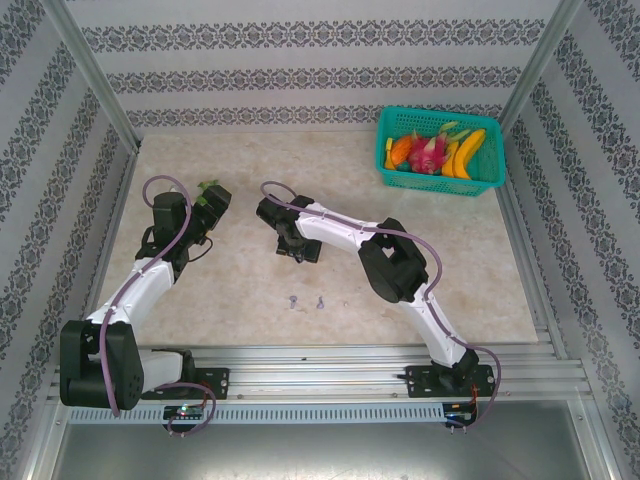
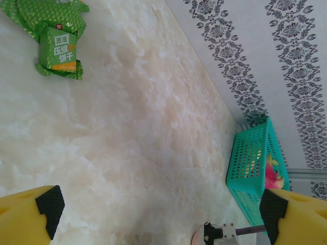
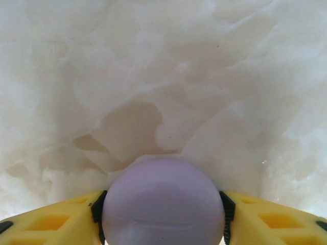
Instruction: Insert the wireless bluetooth earbuds into the charging case
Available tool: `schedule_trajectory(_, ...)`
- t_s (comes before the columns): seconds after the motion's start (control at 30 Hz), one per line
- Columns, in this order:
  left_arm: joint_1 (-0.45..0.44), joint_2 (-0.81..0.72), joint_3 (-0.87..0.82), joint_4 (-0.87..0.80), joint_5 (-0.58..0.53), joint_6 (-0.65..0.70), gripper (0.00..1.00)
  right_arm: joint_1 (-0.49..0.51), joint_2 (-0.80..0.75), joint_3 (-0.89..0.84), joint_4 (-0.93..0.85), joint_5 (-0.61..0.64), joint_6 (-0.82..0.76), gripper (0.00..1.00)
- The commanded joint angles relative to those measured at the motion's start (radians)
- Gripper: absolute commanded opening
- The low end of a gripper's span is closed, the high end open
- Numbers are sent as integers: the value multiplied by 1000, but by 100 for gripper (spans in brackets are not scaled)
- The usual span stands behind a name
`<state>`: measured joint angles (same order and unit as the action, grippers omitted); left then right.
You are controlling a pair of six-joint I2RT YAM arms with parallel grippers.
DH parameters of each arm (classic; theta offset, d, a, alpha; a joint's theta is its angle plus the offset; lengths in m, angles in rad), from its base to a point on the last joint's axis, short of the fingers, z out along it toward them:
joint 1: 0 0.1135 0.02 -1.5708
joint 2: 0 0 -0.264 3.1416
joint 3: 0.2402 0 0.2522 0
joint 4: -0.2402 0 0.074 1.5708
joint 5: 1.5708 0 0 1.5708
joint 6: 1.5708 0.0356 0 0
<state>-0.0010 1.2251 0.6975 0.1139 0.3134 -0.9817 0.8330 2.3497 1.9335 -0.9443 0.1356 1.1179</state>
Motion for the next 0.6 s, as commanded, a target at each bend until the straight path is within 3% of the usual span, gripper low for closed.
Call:
schedule_trajectory(0.0,-15,2,-12,35,-3,-14,100,-19,33,10,-31,42,-34,53)
schedule_trajectory(0.1,-16,1,-13,35,2,-8,100,-18,29,10,-9,52,-109,45)
schedule_trajectory(0.33,-15,2,-8,5,26,25,100,-11,-30,-72,69,78,-305,40)
schedule_trajectory(0.57,-19,-20,-52,21,41,55,100,-32,-197,-303,237,51,-277,38)
